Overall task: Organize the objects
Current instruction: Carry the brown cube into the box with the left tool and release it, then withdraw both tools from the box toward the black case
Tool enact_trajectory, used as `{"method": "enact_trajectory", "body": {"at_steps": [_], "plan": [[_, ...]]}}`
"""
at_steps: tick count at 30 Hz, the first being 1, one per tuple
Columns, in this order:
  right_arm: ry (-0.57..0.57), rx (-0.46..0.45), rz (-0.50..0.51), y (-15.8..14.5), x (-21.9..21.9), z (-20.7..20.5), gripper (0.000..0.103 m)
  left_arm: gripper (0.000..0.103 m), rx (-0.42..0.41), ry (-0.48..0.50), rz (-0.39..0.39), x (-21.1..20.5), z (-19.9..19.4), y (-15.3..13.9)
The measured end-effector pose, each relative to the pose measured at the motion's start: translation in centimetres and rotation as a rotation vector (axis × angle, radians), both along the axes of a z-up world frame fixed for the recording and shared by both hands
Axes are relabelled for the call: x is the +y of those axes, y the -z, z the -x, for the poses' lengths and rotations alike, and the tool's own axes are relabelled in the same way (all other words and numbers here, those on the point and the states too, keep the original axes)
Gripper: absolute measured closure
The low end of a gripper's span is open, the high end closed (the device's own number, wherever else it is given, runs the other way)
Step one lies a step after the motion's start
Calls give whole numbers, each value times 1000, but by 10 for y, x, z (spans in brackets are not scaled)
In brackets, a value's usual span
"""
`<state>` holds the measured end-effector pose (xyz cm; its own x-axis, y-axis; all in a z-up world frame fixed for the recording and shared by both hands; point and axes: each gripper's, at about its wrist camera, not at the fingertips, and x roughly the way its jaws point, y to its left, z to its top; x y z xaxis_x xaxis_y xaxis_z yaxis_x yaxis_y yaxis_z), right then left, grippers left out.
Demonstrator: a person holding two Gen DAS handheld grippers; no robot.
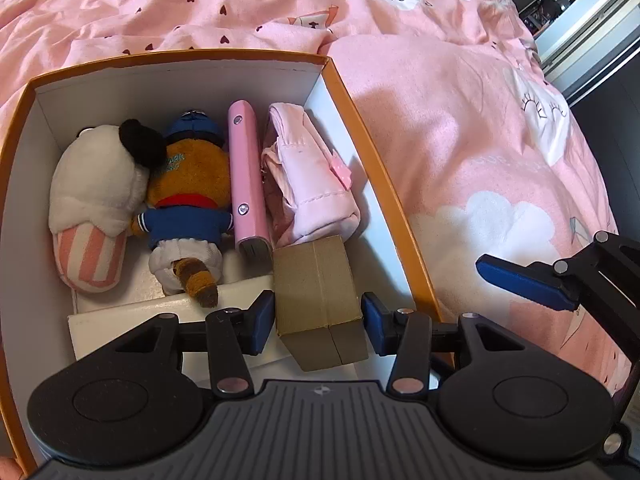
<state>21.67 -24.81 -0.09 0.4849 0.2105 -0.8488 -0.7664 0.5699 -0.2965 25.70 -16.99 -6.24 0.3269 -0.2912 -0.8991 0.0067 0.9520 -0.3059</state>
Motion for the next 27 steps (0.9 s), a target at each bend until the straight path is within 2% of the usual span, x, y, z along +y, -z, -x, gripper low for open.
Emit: {"method": "enact_trajectory", "body": {"at_steps": [6,10,14,16,20,24,27], "plan": [[7,57,9,10,4,-2,34,47,42,52,60,2,-7,1],[24,68,31,20,9,-3,34,45,62,78,92,4,-8,2],[51,73,41,31,11,-6,34,46,94,90,170,12,-9,5],[67,70,43,36,12,-8,33,46,84,93,198,17,-10,2],[100,51,55,44,14,-13,34,46,31,118,165,26,-7,-14],[126,64,11,41,14,-19,33,46,11,147,127,39,-4,-25],[130,61,14,41,17,-21,31,46,-23,158,82,47,1,-31]]}}
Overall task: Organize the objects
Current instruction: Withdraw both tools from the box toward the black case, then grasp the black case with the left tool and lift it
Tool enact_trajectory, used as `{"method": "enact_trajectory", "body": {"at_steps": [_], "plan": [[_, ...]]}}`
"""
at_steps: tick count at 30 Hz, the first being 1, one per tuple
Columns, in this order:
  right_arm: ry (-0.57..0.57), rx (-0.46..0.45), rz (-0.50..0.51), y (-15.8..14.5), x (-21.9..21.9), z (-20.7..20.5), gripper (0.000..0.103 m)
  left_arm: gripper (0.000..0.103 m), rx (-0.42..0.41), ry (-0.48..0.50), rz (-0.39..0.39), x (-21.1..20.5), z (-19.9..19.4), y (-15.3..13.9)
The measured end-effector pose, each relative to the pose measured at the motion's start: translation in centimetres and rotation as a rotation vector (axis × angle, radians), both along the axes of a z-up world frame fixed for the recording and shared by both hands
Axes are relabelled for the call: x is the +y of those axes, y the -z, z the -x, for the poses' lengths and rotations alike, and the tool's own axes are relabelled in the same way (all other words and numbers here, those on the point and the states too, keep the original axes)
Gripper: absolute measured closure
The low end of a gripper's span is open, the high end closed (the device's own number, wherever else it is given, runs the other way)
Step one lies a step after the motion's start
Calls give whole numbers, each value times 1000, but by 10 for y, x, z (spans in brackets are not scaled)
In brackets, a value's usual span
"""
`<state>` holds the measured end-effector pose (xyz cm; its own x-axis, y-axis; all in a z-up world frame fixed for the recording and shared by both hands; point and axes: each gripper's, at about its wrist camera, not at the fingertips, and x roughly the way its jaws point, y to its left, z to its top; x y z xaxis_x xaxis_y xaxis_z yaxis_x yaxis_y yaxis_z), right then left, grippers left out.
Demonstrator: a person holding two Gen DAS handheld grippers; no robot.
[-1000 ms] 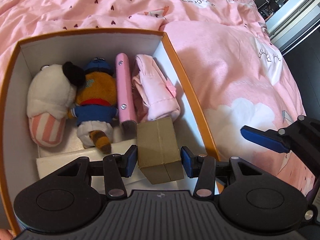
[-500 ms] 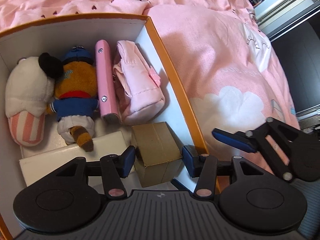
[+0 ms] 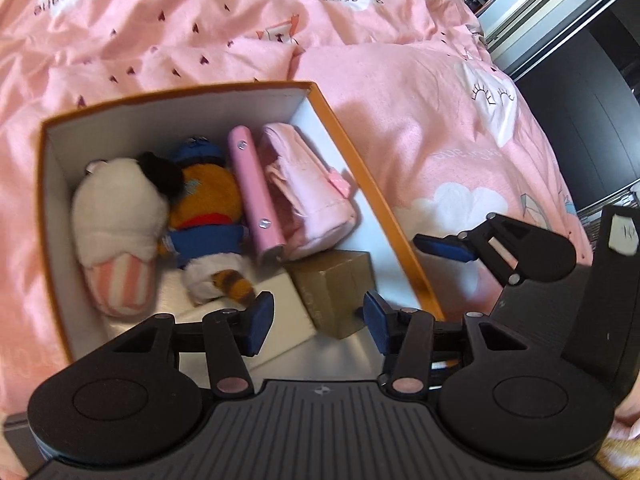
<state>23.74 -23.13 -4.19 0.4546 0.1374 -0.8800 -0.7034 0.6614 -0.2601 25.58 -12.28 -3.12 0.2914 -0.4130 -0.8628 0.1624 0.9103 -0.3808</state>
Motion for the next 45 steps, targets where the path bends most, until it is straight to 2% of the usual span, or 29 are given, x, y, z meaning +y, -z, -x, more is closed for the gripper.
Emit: {"method": "enact_trajectory", "body": {"at_steps": [5,8,15,19,23,30,36,41,45], "plan": [[51,-48,-23,-5,3,-5,31,46,-28,5,-10,16,8,-10],[64,-78,2,-3,8,-9,42,46,-48,-3,-17,24,12,-16],[68,-87,33,2,20,-31,41,46,-82,-6,-45,36,19,-21],[59,-99,52,-3,22,-23,41,46,-100,12,-51,42,25,-25],[49,-134,25,-20,22,-4,41,46,-137,20,-68,51,35,-34],[5,-189,-123,-64,36,52,41,46,-202,27,-106,76,74,-62],[-37,-231,-322,-94,61,110,41,46,-248,2,-137,108,119,-76],[-60,-256,-443,-98,84,155,41,46,-285,-66,-184,130,156,-74],[-83,-233,-493,-85,107,184,44,46,-256,-178,-173,151,177,-60]]}}
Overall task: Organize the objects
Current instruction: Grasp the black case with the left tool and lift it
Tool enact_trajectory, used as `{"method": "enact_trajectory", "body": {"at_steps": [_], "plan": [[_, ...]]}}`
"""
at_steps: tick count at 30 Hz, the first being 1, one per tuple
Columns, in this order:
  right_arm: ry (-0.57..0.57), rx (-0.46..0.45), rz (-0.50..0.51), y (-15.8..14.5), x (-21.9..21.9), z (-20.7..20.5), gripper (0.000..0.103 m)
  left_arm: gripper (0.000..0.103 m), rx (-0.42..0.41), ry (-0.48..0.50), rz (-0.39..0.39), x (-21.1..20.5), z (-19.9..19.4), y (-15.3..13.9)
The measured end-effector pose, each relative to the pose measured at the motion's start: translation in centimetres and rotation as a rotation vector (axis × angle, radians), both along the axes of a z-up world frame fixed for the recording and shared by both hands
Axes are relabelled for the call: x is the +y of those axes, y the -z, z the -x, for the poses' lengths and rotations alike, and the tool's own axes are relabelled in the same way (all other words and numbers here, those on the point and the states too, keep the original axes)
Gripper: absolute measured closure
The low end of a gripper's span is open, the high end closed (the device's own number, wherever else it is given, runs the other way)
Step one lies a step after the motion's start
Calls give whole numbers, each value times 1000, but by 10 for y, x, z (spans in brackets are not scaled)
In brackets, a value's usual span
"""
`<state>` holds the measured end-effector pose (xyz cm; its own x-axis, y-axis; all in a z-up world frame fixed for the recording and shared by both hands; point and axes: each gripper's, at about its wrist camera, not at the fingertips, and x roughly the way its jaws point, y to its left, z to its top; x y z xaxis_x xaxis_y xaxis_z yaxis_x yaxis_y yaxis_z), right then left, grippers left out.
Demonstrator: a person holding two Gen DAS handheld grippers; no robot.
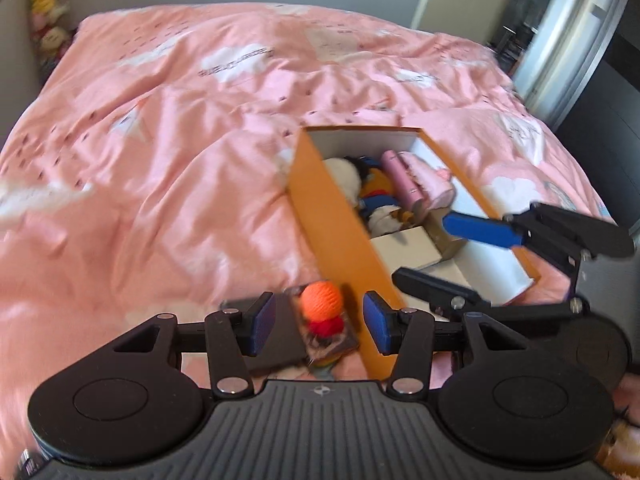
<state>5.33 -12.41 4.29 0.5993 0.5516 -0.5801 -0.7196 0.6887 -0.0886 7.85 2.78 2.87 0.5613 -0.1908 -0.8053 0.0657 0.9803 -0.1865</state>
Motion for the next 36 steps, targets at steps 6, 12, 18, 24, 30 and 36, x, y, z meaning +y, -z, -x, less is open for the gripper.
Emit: {"method": "enact_trajectory", "body": {"at_steps": [6,12,18,24,30,36], "plan": [[-31,-43,51,31,35,34,54,46,16,-122,-69,16,21,31],[-49,-95,178,70,55,46,60,46,91,-205,-29,34,23,67],[-69,-137,297,99,68,49,64,40,57,-278,10,41,27,84],[-82,-121,368,120,76,43,67,36,36,-246,-26,32,22,98],[-63,-167,442,135,83,40,67,35,42,-240,-6,34,12,108],[-58,-175,461,138,81,35,66,31,39,-238,47,42,6,117]]}}
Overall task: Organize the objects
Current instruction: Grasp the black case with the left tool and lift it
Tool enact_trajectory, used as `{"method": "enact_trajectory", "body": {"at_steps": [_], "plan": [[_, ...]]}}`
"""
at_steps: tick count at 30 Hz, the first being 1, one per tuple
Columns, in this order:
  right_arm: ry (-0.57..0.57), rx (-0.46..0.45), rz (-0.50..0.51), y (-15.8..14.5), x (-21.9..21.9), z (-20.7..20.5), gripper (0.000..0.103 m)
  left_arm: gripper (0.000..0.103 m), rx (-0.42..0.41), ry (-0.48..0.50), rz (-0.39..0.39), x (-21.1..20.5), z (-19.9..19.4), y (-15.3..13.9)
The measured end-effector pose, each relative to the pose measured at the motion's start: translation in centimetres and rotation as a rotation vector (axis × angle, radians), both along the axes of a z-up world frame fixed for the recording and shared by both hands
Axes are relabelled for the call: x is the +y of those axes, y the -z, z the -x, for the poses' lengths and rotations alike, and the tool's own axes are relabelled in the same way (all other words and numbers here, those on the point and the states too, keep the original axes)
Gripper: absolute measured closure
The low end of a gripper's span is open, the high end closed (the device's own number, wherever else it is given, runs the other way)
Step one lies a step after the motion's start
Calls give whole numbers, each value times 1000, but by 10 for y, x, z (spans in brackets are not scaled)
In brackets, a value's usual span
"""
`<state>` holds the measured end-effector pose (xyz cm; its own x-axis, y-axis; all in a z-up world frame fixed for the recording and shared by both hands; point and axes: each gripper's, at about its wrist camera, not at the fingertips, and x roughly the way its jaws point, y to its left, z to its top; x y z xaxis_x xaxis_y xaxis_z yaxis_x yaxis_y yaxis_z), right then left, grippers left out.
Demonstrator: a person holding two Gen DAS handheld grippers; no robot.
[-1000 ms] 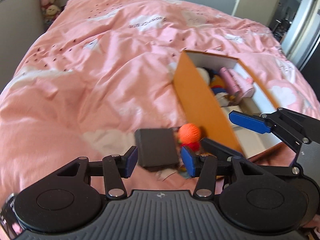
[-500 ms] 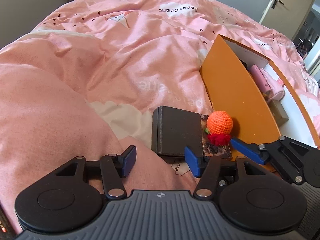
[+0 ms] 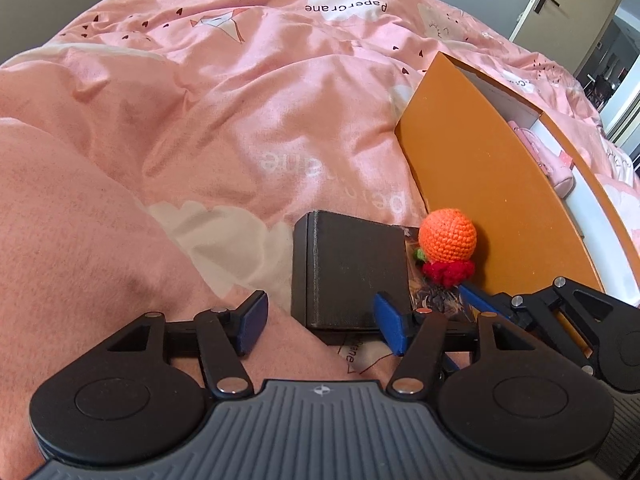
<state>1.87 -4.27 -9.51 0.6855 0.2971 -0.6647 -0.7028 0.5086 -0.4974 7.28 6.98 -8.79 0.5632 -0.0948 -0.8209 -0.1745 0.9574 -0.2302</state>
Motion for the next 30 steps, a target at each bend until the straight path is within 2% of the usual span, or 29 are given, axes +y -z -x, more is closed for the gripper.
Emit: {"method": "enact_trajectory", "body": {"at_steps": [7,11,14,18,21,23,27,30], "plan": [[5,17,22,4,-9,-8,68,20,5,19,43,3,-8,5],[2,-24,66,8,-13,-10,80,19,28,0,48,4,-20,12],[-5,-5,56,8,-15,-14,80,14,50,-4,50,3,-30,19],[-17,7,61,10,-16,-16,79,7,96,-10,143,9,-43,34],[-22,13,58,11,-17,-17,77,7,107,-20,164,8,-48,38],[-24,16,51,12,-18,-18,74,12,101,-17,172,8,-47,38],[-22,25,36,11,-20,-19,72,33,66,-31,199,12,-40,32],[-23,29,34,11,-21,-18,69,42,47,-40,213,15,-34,27]]}}
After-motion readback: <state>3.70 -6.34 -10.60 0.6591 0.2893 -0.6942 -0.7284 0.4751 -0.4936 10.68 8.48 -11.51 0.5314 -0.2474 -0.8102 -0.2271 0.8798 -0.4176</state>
